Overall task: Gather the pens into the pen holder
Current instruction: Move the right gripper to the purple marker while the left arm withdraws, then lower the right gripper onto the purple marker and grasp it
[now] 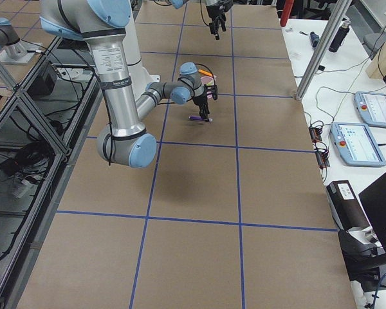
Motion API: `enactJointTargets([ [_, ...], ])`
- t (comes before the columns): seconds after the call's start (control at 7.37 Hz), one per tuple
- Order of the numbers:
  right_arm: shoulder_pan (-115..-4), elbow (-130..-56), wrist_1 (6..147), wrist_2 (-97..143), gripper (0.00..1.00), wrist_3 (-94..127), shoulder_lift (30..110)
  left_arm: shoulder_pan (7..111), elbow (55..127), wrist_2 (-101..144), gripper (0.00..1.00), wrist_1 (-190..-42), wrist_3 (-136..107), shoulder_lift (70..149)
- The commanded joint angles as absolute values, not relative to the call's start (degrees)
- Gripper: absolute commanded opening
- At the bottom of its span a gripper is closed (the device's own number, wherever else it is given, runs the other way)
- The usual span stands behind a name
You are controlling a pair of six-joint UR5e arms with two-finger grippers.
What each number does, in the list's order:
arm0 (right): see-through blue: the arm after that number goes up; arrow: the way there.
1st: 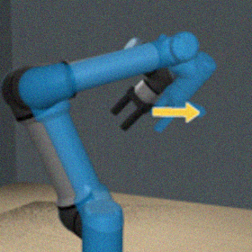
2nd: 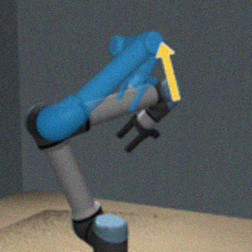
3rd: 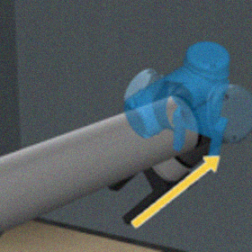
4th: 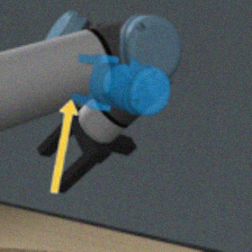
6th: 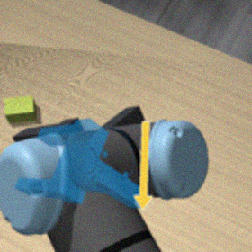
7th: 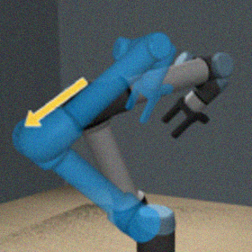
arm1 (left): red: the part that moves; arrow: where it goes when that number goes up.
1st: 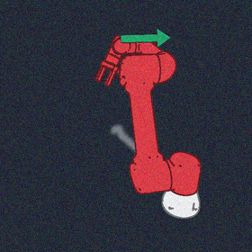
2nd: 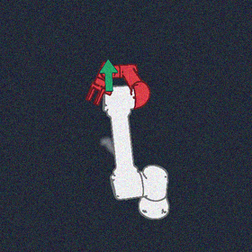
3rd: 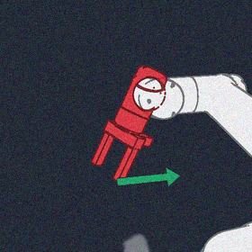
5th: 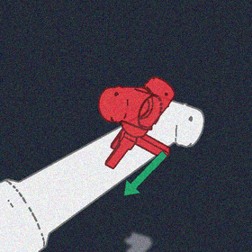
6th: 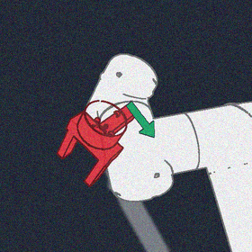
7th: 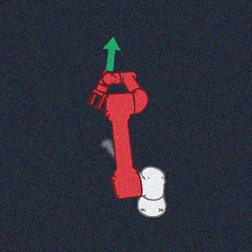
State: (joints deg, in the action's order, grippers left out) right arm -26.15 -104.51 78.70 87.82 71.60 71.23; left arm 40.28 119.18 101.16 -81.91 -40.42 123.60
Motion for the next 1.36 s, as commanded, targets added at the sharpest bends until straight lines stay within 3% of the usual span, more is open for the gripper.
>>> enactJointTargets([
  [0.0,-26.1,-100.92,78.66,87.89,0.64,72.5,68.04,40.25,119.09,101.16,1.0,-81.91,-40.43,123.66],
  [0.41,-25.84,-100.81,78.75,87.98,0.52,72.77,68.11,40.25,118.83,101.16,1.0,-81.91,-40.25,123.58],
  [0.95,-25.84,-101.16,78.75,88.07,0.51,73.82,68.82,40.17,118.83,101.16,1.0,-82.0,-40.25,123.66],
  [1.22,-25.66,-101.08,78.75,88.07,0.39,74.88,68.47,40.17,118.83,101.16,1.0,-82.0,-40.25,123.66],
])
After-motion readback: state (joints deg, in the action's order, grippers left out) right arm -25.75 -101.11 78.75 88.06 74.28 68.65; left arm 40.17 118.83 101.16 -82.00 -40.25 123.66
